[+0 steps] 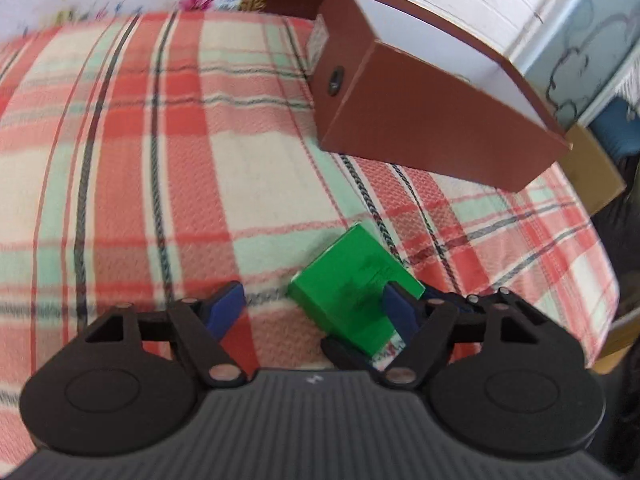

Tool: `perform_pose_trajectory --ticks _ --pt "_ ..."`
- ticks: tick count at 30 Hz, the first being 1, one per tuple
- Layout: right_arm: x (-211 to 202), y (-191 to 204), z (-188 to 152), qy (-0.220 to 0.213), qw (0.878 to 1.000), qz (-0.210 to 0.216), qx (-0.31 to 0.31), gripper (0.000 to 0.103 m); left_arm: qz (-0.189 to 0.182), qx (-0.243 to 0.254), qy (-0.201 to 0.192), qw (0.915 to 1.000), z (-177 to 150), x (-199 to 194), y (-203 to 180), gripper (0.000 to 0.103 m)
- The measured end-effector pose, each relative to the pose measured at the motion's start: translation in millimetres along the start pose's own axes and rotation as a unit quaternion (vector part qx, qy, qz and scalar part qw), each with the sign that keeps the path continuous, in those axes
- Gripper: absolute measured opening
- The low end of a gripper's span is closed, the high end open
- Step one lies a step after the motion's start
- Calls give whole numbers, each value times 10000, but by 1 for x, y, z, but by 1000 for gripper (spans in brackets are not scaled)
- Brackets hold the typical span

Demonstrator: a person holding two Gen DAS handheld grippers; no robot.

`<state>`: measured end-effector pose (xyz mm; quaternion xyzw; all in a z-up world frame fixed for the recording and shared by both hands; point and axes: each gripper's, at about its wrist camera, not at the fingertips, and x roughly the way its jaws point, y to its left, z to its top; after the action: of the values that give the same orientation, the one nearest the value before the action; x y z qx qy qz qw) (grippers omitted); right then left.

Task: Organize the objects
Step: 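Move both grippers to the remaining green block and grasp it, then carry the green block with both grippers into the box and release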

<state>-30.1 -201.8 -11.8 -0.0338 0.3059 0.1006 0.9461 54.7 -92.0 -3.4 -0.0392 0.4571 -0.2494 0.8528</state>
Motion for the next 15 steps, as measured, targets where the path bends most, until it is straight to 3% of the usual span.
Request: perform_pose_trajectory --ticks 1,2,5,10,15 --pt "0 1 0 -6 10000 -8 -25 63 -117 -44 -5 9999 2 0 -1 59" --pt "-2 1 -1 -37 10000 -11 -28 62 -189 -122 42 9997 8 0 -1 54" --pt "-12 -3 2 -348 9993 -62 117 61 -182 30 -99 9998 28 -12 -15 53" --pt "-34 -27 41 -1444 9877 -571 198 61 -313 752 -940 9922 83 -41 -60 53" --pt "-16 -71 88 -1825 9777 -959 392 62 -219 1038 -1214 9869 140 -15 -92 53"
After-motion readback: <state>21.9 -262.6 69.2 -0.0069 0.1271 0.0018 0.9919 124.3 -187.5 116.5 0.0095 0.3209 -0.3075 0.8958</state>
